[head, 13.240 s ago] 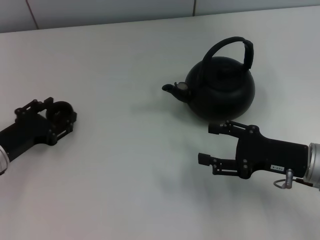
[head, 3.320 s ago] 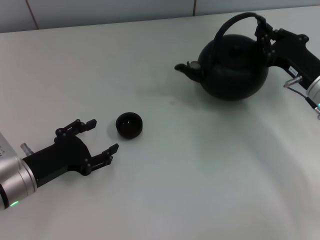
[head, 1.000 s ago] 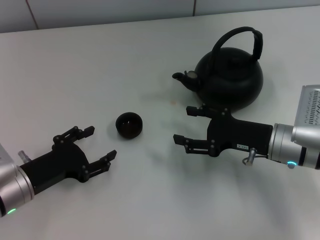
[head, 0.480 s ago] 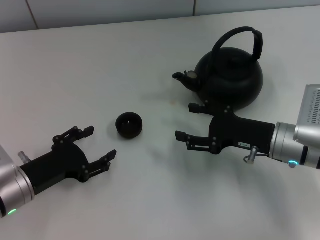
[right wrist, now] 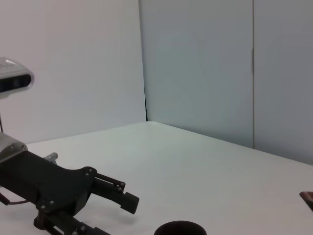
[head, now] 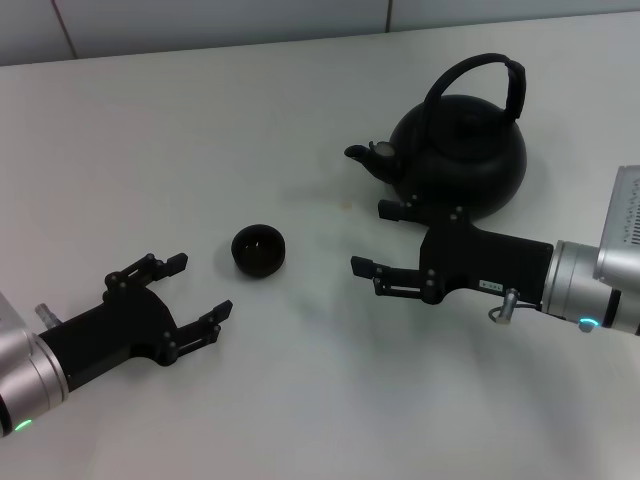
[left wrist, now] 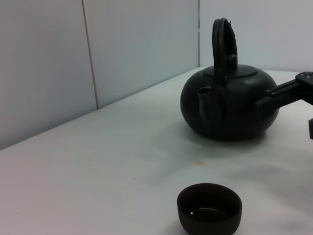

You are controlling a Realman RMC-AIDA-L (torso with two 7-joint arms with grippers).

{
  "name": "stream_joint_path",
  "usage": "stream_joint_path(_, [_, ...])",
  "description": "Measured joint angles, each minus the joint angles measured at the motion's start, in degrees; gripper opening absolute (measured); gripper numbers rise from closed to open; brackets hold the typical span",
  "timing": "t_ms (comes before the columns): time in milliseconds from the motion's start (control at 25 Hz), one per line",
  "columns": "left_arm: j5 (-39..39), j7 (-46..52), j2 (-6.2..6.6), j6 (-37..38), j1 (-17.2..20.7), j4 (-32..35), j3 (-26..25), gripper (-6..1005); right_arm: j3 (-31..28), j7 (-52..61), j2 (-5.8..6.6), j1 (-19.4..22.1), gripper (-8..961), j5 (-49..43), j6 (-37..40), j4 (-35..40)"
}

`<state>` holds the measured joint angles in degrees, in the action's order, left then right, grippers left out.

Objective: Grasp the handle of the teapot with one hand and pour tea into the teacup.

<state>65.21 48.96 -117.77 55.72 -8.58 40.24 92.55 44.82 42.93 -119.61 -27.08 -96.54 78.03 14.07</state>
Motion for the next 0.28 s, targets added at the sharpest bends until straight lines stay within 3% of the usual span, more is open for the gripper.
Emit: stream_joint_path(280, [0.0,0.0,0.0,0.0,0.0,0.1,0.0,801,0.0,0.0,0.0,0.1,818,0.1,0.1,0.4])
